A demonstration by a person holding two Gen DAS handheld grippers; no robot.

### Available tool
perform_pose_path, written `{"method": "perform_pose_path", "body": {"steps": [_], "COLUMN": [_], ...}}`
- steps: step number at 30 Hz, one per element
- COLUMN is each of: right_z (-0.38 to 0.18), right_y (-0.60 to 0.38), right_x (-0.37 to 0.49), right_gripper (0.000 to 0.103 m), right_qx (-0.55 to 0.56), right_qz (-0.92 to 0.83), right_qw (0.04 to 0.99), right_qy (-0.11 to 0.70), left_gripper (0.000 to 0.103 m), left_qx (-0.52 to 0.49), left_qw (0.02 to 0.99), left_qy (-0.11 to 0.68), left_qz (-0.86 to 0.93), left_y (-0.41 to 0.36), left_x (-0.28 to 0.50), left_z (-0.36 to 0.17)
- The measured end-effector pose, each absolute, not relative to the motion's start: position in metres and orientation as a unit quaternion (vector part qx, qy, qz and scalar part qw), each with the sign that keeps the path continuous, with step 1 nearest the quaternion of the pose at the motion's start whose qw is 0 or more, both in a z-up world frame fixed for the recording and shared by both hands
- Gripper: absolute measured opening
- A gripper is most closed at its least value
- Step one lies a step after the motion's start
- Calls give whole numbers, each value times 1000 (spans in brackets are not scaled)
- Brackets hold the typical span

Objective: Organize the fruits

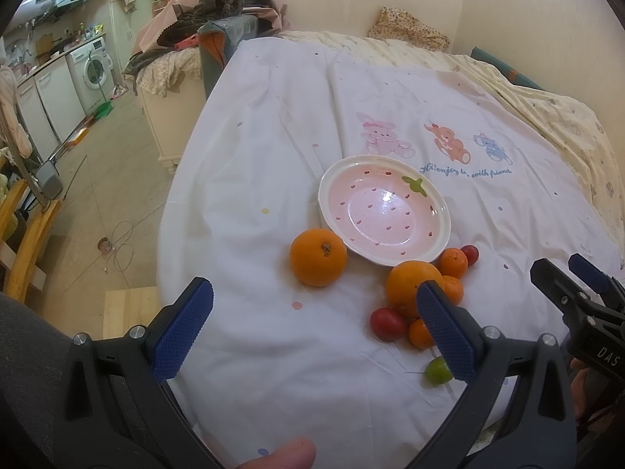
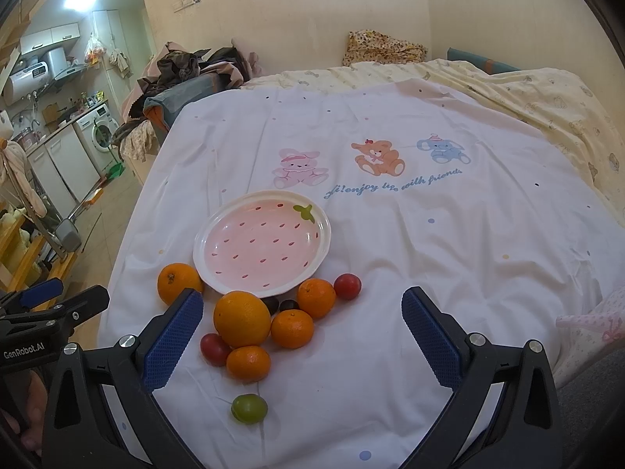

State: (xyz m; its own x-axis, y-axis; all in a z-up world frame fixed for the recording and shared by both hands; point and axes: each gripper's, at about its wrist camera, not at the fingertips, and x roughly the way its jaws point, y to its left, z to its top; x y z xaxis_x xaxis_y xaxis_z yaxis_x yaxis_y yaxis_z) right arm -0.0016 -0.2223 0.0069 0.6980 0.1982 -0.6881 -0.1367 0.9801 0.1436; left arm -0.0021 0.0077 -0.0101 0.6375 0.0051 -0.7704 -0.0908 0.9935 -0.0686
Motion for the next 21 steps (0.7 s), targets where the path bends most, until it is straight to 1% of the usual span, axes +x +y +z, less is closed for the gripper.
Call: {"method": "perform_pose_path", "body": {"steps": [21], "right_z": [7], "right_y": [-222], "right_x": [-3], "right_gripper": [103], "right_qx": [43], "right_qz": [93], "right_qw": [920], "right_qy": [379], "left_gripper": [103], "left_qx": [-52], "left_qw": [903], "left_qy": [425], "left_qz": [28], "left_y": [5], "left_x": [-2], "left_z": [-4]}}
